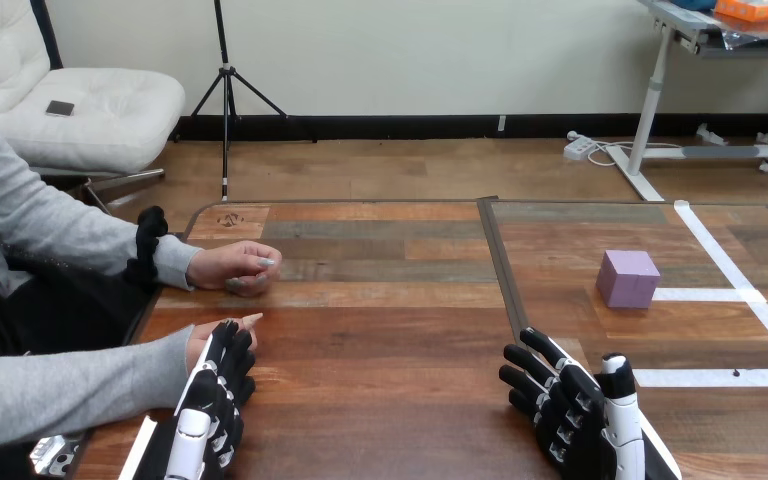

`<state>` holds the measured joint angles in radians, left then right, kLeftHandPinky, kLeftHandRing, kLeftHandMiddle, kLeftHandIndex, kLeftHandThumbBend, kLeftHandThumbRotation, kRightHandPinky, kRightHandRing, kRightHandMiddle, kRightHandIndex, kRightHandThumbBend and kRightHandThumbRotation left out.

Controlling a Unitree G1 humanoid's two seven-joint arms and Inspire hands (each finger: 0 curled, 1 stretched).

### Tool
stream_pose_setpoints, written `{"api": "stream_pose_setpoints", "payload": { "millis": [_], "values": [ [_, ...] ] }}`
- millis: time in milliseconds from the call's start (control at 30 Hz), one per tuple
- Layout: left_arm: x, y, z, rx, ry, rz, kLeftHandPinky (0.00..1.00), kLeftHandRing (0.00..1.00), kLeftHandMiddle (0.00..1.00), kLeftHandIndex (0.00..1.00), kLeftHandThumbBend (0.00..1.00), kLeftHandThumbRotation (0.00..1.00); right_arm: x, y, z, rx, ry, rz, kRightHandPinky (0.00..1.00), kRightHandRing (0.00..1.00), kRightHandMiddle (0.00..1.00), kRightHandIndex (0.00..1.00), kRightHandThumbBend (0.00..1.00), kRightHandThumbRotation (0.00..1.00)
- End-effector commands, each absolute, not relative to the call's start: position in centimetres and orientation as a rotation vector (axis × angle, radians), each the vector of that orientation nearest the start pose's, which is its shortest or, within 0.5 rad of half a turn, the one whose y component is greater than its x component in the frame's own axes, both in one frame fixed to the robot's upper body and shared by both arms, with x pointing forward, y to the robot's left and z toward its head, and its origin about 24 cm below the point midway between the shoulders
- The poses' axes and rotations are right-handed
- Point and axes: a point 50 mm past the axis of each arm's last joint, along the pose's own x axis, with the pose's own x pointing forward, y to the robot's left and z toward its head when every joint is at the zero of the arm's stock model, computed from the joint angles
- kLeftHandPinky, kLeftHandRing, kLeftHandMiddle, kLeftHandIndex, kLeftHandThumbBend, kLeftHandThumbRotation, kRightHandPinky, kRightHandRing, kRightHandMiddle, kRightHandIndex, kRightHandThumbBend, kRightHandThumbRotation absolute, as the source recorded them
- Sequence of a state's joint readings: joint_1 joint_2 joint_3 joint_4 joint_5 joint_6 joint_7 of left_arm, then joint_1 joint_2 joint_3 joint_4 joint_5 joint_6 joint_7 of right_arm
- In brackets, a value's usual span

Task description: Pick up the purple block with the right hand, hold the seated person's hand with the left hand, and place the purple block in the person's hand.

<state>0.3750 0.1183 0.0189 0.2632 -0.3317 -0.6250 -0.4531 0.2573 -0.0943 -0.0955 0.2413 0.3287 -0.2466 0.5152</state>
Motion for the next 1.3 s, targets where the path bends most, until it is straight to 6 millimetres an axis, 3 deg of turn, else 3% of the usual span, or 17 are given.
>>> {"api": "stream_pose_setpoints", "payload": {
  "millis": [0, 767, 1267],
  "values": [
    [15.9, 18.9, -1.1, -0.132, -0.126, -0.183, 1.00, 1.00, 1.00, 1.00, 0.59, 1.00, 19.4, -19.1, -1.8, 0.208, 0.085, 0.275, 0.98, 0.92, 0.91, 0.92, 0.87, 1.00],
    [15.8, 18.9, -1.0, -0.095, -0.126, -0.181, 1.00, 1.00, 1.00, 1.00, 0.63, 1.00, 19.7, -18.9, -1.1, 0.247, 0.027, 0.278, 0.95, 0.90, 0.90, 0.91, 0.83, 1.00],
    [15.8, 18.7, -1.1, -0.105, -0.138, -0.183, 1.00, 1.00, 1.00, 1.00, 0.58, 1.00, 22.6, -19.1, 1.3, 0.204, -0.090, 0.275, 0.91, 0.87, 0.86, 0.87, 0.85, 1.00]
  ]
}}
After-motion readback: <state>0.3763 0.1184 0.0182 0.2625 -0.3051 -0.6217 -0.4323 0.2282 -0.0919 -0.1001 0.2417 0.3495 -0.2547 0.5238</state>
